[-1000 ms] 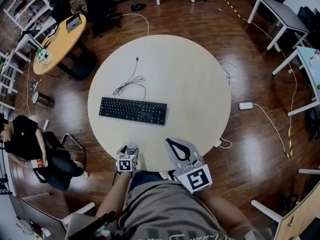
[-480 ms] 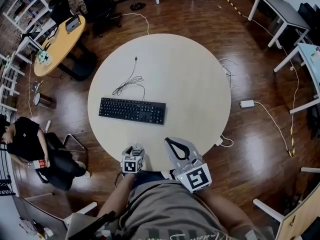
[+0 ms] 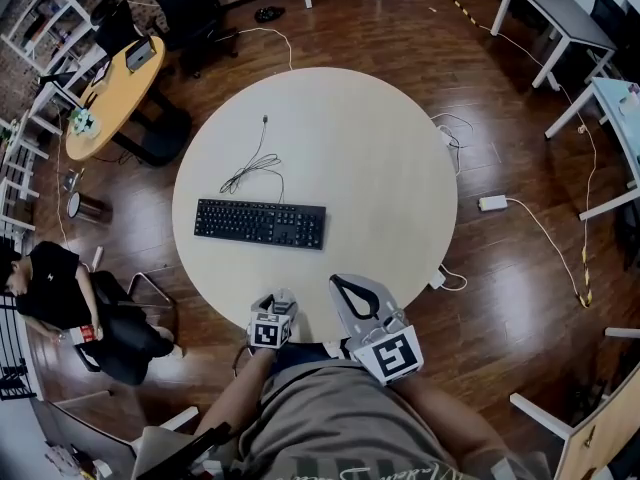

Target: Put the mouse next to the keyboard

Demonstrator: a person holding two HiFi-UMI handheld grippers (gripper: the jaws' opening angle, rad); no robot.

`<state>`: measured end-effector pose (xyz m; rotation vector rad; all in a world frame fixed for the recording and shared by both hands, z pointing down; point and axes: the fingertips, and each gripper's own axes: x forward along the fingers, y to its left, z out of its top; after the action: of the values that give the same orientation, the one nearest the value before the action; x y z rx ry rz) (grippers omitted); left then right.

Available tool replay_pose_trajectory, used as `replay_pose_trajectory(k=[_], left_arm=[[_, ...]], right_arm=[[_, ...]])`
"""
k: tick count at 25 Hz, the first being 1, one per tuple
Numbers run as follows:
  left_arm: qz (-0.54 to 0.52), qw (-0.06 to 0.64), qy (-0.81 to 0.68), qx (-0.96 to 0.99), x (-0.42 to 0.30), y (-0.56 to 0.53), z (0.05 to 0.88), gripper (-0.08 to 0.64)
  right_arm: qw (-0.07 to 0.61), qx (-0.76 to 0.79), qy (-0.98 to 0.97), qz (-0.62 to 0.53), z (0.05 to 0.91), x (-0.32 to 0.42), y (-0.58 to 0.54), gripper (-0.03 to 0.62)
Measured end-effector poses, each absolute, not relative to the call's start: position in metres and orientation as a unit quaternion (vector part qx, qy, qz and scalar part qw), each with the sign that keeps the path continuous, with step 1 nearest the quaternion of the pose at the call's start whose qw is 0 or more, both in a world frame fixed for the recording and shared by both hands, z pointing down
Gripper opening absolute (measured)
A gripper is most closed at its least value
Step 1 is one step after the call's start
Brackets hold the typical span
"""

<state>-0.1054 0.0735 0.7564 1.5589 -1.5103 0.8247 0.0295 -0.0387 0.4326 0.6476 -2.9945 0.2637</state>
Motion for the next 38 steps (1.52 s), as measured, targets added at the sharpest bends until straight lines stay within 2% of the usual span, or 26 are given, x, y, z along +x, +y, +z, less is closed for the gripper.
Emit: replay_pose_trajectory(k=[23, 38], left_arm=[[0.324, 0.405, -0.56, 0.646, -0.046, 0.051, 0.759, 0.302], [0.355, 0.372, -0.5, 0.697, 0.002, 0.026, 0.763, 0.304]], right_arm=[[0.048, 0.233, -0.967, 0.092, 0.451, 0.057, -0.044, 0.005], [0.064, 0.276, -0.954, 0.101, 0.466, 0.081, -0.059, 0.005]])
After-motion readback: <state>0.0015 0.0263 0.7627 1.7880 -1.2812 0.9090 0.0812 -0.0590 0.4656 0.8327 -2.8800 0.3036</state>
